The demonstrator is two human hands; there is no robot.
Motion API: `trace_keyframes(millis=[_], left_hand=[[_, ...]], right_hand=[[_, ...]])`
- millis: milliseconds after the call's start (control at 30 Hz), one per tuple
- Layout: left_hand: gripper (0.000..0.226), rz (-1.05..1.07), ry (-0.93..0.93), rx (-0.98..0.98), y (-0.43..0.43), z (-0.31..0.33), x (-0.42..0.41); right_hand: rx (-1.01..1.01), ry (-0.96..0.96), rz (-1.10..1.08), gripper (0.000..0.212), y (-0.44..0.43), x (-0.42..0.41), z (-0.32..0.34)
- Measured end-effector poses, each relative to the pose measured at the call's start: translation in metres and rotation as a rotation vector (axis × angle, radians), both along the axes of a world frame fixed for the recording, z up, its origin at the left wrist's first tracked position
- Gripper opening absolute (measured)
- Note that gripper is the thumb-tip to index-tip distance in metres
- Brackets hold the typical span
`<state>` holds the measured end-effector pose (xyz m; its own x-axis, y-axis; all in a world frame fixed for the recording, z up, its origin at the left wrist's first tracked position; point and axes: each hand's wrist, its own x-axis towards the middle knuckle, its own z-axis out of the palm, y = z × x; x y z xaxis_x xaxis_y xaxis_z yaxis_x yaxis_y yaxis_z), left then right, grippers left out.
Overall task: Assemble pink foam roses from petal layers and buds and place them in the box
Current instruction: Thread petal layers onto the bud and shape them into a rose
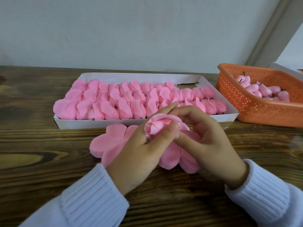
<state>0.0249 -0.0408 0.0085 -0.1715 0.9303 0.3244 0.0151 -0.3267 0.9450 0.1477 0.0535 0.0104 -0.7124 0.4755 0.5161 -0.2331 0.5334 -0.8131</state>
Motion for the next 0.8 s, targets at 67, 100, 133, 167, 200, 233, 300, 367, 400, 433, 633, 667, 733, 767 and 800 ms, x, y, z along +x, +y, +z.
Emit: trace_keyframes(millis=[67, 100, 133, 167, 200, 233, 300, 367, 400, 433, 633, 667, 733, 767, 800], left_hand=[[0.019, -0.045, 0.069, 0.043, -0.0001, 0.0020, -0.0007], [0.020, -0.078, 0.101, 0.051, -0.0006, 0.0036, -0.0006], [0.026, -0.101, 0.118, 0.054, -0.0013, 0.0046, -0.0003], [0.034, -0.119, 0.137, 0.062, -0.0019, 0.0048, 0.0004], [0.039, -0.138, 0.159, 0.074, -0.0025, 0.0048, 0.0013], [0.042, -0.149, 0.173, 0.083, -0.0022, 0.0042, 0.0022], [0.043, -0.124, 0.151, 0.080, -0.0026, 0.0017, 0.0026], [0.038, -0.070, 0.108, 0.075, -0.0034, -0.0003, 0.0023], [0.035, -0.041, 0.096, 0.068, -0.0035, -0.0013, 0.0022], [0.033, -0.018, 0.086, 0.061, -0.0033, -0.0014, 0.0023], [0.043, 0.058, 0.043, -0.029, 0.0003, -0.0048, 0.0001], [0.042, 0.075, 0.053, -0.029, 0.0005, -0.0050, -0.0002], [0.036, 0.112, 0.063, -0.007, 0.0002, -0.0050, -0.0011], [0.033, 0.132, 0.050, 0.009, -0.0004, -0.0045, -0.0019], [0.034, 0.151, 0.035, 0.023, -0.0009, -0.0036, -0.0028]], right_hand=[[-0.129, 0.007, 0.054, 0.020, -0.0013, 0.0000, 0.0011], [-0.221, 0.013, 0.087, 0.021, -0.0023, 0.0002, 0.0020], [-0.313, 0.016, 0.125, 0.024, -0.0029, 0.0010, 0.0024], [-0.387, 0.014, 0.161, 0.027, -0.0030, 0.0015, 0.0025], [-0.431, 0.002, 0.185, 0.031, -0.0032, 0.0018, 0.0027], [-0.449, -0.012, 0.199, 0.034, -0.0036, 0.0019, 0.0028], [-0.460, -0.024, 0.214, 0.033, -0.0048, 0.0014, 0.0030], [-0.435, -0.036, 0.214, 0.031, -0.0059, 0.0007, 0.0030], [-0.405, -0.050, 0.203, 0.029, -0.0065, 0.0005, 0.0030], [-0.369, -0.064, 0.189, 0.028, -0.0068, 0.0003, 0.0027], [-0.240, -0.104, 0.114, 0.018, -0.0056, -0.0007, -0.0003], [-0.235, -0.100, 0.111, 0.015, -0.0054, -0.0005, 0.0003], [-0.251, -0.075, 0.050, 0.015, -0.0030, 0.0000, 0.0017], [-0.259, -0.060, -0.025, 0.017, -0.0006, 0.0001, 0.0027], [-0.276, -0.051, -0.117, 0.018, 0.0024, 0.0003, 0.0036]])
